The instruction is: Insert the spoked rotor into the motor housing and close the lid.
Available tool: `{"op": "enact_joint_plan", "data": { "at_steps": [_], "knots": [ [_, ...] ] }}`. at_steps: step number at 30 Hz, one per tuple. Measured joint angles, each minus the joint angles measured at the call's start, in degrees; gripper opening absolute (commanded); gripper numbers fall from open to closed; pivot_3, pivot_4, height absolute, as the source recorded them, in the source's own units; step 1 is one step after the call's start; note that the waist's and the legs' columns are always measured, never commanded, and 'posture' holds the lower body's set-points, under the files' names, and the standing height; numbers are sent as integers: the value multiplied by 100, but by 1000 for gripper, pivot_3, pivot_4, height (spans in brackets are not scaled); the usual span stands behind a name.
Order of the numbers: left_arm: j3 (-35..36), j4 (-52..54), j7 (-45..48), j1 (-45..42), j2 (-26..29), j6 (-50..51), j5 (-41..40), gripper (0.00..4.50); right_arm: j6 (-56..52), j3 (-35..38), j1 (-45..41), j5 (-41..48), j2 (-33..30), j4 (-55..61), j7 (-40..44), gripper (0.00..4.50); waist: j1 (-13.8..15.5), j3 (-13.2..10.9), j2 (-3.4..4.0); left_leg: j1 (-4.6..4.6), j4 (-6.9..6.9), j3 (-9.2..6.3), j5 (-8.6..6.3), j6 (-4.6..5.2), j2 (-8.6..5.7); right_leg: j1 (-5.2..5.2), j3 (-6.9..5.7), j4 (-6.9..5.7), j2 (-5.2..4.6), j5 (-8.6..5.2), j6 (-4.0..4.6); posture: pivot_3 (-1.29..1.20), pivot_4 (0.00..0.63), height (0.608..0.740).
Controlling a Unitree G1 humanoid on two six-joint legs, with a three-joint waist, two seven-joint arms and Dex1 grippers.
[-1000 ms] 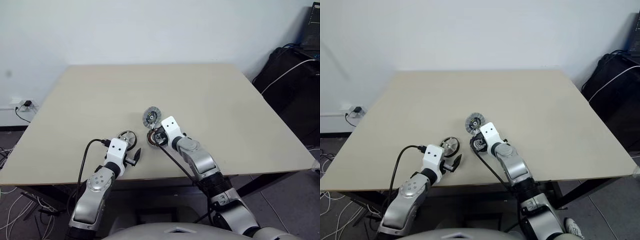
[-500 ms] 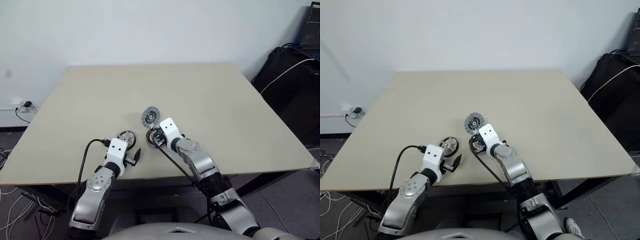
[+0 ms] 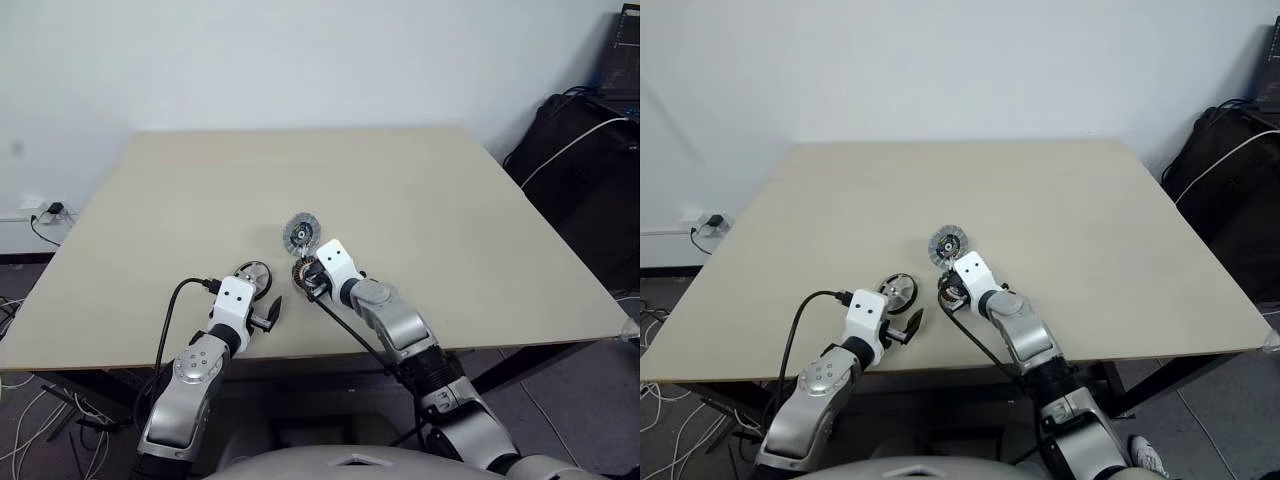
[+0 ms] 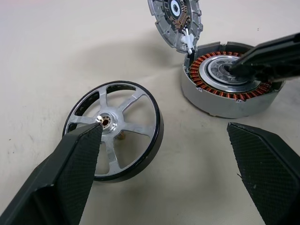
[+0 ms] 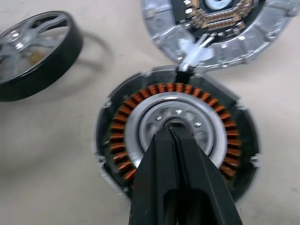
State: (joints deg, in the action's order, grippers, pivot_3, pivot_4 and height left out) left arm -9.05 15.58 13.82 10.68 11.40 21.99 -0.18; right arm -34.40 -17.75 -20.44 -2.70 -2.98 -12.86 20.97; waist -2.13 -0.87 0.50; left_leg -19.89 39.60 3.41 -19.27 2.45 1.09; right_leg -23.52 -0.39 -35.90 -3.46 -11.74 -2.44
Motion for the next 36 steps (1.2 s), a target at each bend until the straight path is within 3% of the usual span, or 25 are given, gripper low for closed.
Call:
{"op": "enact_joint_plan", "data": {
  "at_steps": [11,36],
  "knots": [
    [0,-44,1,1,1,-4,0,4500,204,-34,116,10,-49,37,191,43,0,1,-3,0,0,-1,0,0,0,0,-1,0,0,-1,1,0,0,740],
    [0,-44,-4,60,-4,-10,0,4500,660,229,-188,-23,248,-666,-353,43,-3,-4,-10,-1,0,0,0,-1,2,-1,-1,0,0,-1,2,0,0,740]
  ]
}}
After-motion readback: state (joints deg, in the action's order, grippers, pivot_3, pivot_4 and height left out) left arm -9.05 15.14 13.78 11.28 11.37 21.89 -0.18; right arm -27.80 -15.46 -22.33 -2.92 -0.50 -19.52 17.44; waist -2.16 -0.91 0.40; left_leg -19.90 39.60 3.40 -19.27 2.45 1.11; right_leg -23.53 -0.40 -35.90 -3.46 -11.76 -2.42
